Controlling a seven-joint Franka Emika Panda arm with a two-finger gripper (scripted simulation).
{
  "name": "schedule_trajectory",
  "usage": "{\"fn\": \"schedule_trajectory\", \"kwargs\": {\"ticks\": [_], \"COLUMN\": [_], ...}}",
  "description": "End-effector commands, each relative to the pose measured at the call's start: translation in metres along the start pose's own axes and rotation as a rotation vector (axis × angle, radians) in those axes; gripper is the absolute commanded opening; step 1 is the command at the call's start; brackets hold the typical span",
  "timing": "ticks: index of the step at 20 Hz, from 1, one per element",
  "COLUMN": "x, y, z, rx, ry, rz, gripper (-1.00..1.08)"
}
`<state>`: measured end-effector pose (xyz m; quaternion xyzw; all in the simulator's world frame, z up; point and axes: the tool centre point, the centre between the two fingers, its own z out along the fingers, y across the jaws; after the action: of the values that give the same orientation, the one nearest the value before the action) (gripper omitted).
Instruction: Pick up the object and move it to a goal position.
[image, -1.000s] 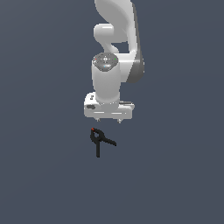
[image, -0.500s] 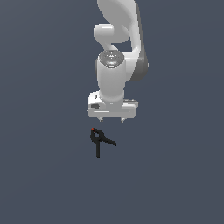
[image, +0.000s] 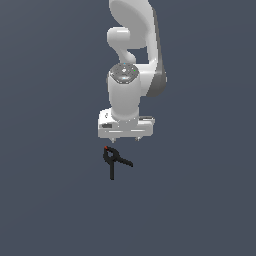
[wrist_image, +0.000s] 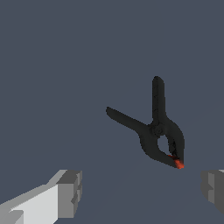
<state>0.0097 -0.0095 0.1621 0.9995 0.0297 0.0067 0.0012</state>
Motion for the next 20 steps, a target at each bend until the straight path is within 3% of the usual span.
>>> {"fn": "schedule_trajectory", "kwargs": {"ticks": [1, 20], "x": [0.002, 0.014], "y": [0.004, 0.048], "z": [0.006, 0.073], "rx": [-0.001, 0.002], "ry": [-0.001, -0.011], "rz": [-0.036, -0.444], "gripper": [1.0, 1.0]}}
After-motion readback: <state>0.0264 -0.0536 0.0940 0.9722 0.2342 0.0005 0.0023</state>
